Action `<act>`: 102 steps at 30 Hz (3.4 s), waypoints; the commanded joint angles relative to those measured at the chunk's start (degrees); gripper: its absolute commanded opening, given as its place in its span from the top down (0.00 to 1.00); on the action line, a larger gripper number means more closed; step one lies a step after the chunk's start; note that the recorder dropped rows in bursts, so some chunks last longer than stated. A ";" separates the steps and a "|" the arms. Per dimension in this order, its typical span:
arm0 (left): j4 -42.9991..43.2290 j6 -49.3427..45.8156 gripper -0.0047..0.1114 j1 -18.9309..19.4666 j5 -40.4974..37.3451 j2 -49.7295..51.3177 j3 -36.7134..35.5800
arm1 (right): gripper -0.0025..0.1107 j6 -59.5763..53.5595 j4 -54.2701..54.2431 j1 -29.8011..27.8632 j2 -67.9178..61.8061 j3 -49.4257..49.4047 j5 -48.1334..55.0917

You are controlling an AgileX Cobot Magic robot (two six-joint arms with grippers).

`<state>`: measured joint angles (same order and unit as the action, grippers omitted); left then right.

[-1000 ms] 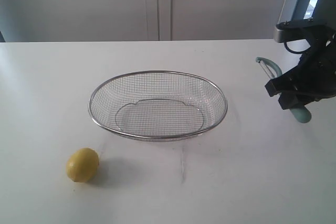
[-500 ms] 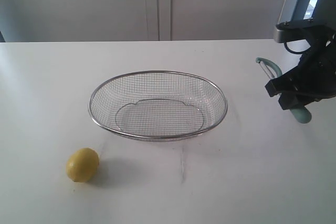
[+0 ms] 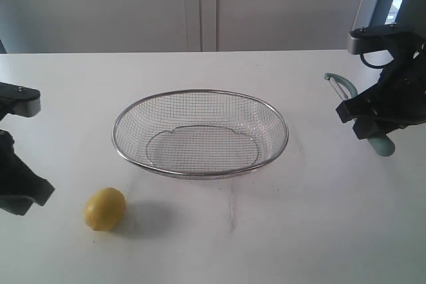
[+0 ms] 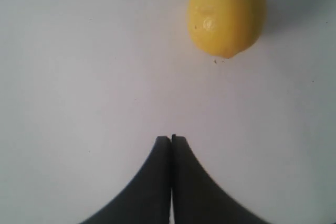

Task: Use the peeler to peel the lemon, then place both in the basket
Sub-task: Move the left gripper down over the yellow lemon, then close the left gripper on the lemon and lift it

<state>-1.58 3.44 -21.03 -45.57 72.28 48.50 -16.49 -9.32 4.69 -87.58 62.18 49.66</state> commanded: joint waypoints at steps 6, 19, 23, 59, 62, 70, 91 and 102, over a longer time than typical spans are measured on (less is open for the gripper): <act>0.62 5.81 0.96 -5.57 6.46 4.86 0.32 | 0.98 -0.16 -0.08 0.10 0.58 0.03 -0.28; -4.13 5.85 0.96 -7.80 14.70 6.35 0.32 | 0.98 -0.16 -0.08 0.10 0.58 0.03 -0.45; -4.74 5.85 0.96 -7.80 17.16 6.35 0.32 | 0.98 -0.16 -0.08 0.10 0.58 0.03 -0.45; -5.60 -8.26 0.33 -7.80 17.90 12.15 0.21 | 0.98 -0.16 -0.08 0.10 0.58 0.03 -0.33; -5.60 -8.26 0.33 -7.80 19.01 13.46 0.21 | 0.98 -0.16 -0.08 0.10 0.58 0.03 -0.44; -5.60 -8.50 0.33 -7.80 22.00 16.94 0.21 | 0.98 -0.16 -0.08 0.10 0.58 0.03 -0.56; -6.04 -8.50 0.33 -7.80 23.31 22.44 0.21 | 0.98 -0.16 -0.29 0.10 0.58 0.03 -1.29; -6.04 -8.61 0.33 -7.80 23.40 22.43 0.21 | 0.98 -0.16 -0.29 0.10 0.58 0.03 -1.40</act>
<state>-7.49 -4.97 -28.59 -21.43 94.80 48.62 -16.49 -9.32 4.69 -87.58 62.18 48.98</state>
